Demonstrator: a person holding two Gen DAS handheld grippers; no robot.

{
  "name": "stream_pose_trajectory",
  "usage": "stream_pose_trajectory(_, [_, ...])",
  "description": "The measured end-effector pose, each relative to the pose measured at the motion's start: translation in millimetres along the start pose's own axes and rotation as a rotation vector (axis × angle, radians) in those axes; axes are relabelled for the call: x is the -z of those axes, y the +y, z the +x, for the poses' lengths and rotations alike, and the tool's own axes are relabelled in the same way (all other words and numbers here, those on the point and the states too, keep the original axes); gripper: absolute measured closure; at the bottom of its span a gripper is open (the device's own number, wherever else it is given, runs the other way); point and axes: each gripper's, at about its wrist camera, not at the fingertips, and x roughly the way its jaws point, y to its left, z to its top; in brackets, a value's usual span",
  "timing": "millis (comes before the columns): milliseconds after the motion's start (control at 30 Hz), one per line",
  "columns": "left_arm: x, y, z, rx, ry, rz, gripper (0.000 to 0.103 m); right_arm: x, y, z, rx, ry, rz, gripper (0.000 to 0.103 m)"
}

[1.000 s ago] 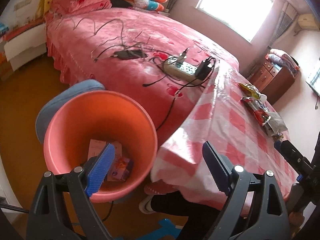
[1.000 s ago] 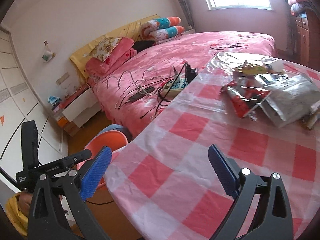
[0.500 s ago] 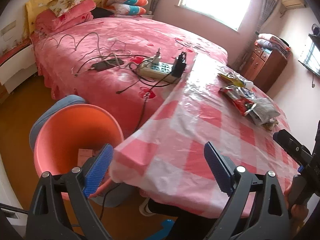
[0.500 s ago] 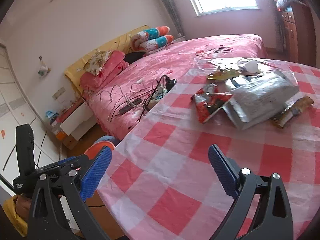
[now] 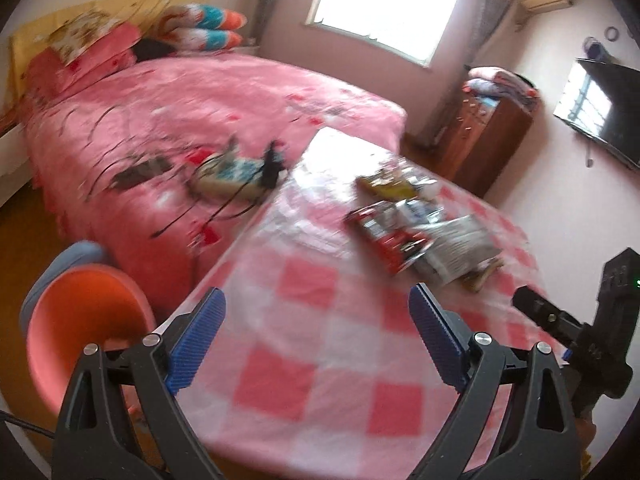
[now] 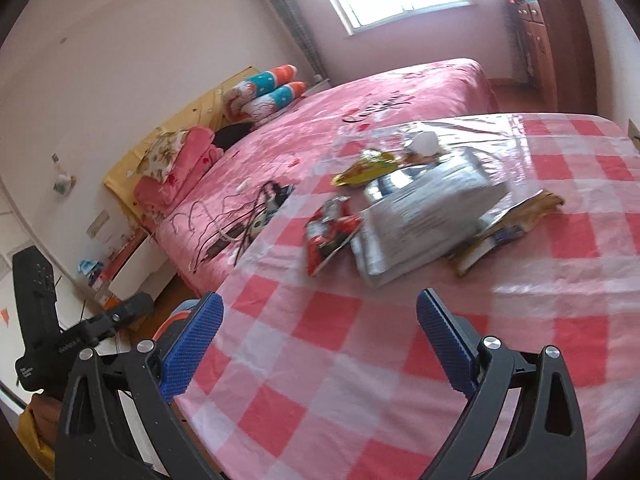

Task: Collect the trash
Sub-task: 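Move both tools back toward the remaining trash on the table, then grasp the yellow snack bag with left tool while right tool grasps yogurt bottle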

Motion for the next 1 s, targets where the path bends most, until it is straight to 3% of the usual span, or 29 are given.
stream_pose_trajectory(300, [-44, -60, 51, 0.115, -0.005, 0.096, 0.01, -70, -59, 11, 0.029, 0.049, 0.066, 0.007])
stream_pose_trajectory(433, [-66, -74, 85, 0.151, 0.021, 0.076, 0.01, -104, -81, 31, 0.029, 0.081, 0.086, 0.007])
stream_pose_trajectory(567, [-84, -82, 125, 0.147, 0.054, 0.038, 0.01, -134, -96, 57, 0.006, 0.113, 0.099, 0.007])
stream_pose_trajectory(800, [-110, -90, 193, 0.085, 0.098, -0.006, 0.01, -177, -105, 115, 0.053, 0.17, 0.031, 0.007])
stream_pose_trajectory(867, [-114, -91, 213, 0.073, 0.126, -0.017, 0.01, -185, -106, 133, 0.065, 0.193, 0.01, 0.012])
stream_pose_trajectory(900, [-116, -91, 221, 0.069, 0.136, -0.02, 0.01, -187, -107, 140, 0.07, 0.204, 0.002, 0.02])
stream_pose_trajectory(1000, [-122, -93, 242, 0.052, 0.165, -0.019, 0.01, -197, -112, 168, 0.097, 0.248, -0.021, 0.021])
